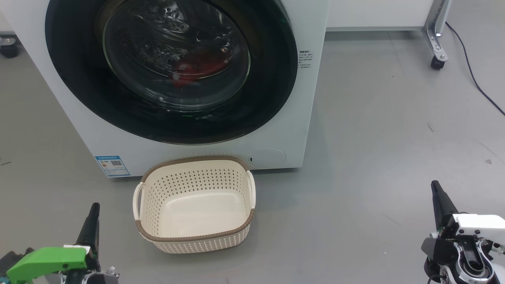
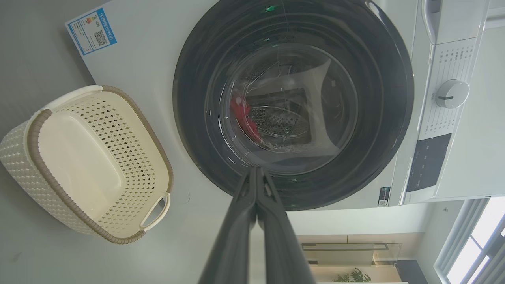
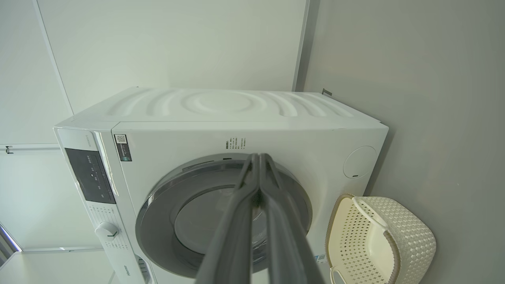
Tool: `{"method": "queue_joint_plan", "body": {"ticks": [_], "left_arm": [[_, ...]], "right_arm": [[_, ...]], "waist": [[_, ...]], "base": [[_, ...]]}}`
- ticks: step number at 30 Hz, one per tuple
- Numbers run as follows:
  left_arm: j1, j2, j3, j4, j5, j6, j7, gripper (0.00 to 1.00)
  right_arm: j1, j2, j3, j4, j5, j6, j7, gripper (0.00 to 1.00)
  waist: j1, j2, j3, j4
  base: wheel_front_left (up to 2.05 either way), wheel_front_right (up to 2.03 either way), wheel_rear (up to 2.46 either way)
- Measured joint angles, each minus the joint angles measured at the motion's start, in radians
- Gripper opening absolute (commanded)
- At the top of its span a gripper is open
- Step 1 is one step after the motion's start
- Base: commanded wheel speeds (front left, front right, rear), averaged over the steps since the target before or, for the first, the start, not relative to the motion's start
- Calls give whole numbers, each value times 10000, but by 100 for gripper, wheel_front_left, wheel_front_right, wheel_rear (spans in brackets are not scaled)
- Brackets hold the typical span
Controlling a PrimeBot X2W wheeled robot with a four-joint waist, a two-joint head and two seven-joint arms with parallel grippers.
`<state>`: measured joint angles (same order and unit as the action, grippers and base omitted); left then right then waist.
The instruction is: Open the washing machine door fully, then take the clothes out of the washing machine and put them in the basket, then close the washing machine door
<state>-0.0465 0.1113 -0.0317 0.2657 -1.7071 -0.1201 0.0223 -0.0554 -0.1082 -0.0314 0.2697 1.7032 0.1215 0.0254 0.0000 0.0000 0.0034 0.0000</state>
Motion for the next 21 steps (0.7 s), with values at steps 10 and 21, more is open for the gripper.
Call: {"method": "queue_joint_plan", "body": {"ticks": [10,21], "left_arm": [[0,-4,17,0,0,0,25,0],[0,-10,29,0,2,-2,31,0]], "right_arm": [[0,29,-12,0,0,0,2,0],[0,48,-33,0,-4,0,6,0]], "waist": [[0,0,0,0],[0,0,0,0]], "base": [[0,0,0],[0,0,0]]}}
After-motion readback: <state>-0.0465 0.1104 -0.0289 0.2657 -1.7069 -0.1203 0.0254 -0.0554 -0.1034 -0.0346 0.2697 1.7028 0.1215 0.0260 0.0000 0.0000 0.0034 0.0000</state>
